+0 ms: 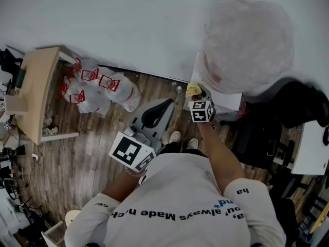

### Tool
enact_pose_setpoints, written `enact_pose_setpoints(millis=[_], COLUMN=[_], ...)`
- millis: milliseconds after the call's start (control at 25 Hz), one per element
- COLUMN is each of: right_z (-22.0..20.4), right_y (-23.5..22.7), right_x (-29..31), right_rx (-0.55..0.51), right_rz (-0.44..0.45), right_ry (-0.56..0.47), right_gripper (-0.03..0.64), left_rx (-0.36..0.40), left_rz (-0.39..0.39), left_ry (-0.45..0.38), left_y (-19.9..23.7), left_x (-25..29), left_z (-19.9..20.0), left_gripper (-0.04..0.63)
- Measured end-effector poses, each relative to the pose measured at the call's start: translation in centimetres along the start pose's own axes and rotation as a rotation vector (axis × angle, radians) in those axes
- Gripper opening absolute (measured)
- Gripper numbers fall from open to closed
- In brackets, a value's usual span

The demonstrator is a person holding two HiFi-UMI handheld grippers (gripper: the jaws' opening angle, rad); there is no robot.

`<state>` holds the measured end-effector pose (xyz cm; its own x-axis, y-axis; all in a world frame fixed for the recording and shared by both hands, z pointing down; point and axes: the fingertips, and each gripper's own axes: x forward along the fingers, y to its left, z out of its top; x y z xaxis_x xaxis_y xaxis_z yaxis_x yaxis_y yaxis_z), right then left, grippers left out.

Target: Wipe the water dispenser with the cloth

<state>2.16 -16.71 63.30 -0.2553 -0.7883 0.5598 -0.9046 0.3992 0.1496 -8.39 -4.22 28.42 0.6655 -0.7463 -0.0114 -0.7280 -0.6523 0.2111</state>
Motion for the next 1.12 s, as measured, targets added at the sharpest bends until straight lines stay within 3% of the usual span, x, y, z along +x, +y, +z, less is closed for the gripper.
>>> enact_pose_setpoints(millis=[280,1120], right_z=[-1.1,-3.2], right_y=[-0.7,-3.1], right_x=[0.4,-1.4], right_rx=[-0.048,-0.017], right_rz=[-0.025,-0.014], right_ry=[0.028,0.023], right_gripper=[0.063,0.063], left_rx=[-0.003,-0.001], left_rz=[-0.004,-0.042], left_ry=[0.004,-0.007], left_y=[0.4,-1.3], left_x=[0.3,2.3], left_z=[0.1,0.2], left_gripper=[0.02,0.02])
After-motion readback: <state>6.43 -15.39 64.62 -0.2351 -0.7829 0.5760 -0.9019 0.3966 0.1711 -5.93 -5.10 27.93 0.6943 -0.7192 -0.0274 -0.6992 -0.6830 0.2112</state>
